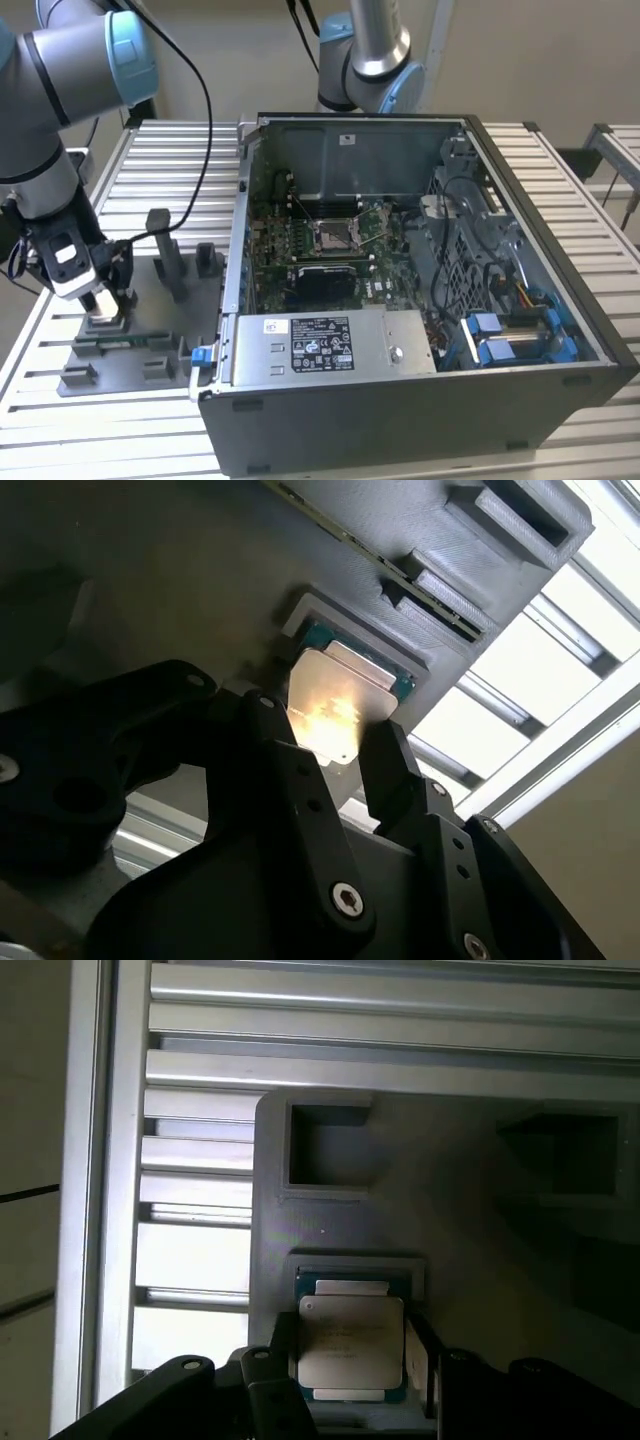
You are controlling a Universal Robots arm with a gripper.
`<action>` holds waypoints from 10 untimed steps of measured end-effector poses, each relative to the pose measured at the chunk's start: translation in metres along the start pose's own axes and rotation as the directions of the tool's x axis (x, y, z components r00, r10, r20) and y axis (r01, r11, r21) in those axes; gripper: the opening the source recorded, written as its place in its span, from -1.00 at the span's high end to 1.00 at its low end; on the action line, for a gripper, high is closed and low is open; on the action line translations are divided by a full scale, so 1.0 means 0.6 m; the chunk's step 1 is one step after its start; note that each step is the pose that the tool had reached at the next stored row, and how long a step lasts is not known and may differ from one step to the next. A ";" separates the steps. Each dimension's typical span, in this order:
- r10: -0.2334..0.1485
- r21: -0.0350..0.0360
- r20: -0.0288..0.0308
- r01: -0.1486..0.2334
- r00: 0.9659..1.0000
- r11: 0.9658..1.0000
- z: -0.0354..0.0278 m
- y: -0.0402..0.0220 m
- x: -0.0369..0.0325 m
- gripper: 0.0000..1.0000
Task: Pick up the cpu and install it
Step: 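Pick up the cpu and move it towards the insertion slot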
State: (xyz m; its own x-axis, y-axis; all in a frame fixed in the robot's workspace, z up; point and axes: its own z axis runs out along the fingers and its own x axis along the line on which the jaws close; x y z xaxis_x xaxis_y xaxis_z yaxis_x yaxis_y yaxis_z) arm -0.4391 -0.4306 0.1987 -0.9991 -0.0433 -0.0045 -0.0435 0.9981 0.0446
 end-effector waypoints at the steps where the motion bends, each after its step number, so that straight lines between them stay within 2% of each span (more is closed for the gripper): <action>1: 0.000 0.001 -0.001 0.000 1.000 1.000 -0.003 0.000 0.000 1.00; 10: 0.000 0.007 -0.005 0.000 1.000 1.000 -0.032 0.001 0.000 1.00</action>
State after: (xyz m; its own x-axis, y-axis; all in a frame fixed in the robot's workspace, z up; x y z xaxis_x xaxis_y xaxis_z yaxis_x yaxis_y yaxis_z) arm -0.4391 -0.4306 0.2179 -0.9991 -0.0434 0.0006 -0.0433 0.9983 0.0378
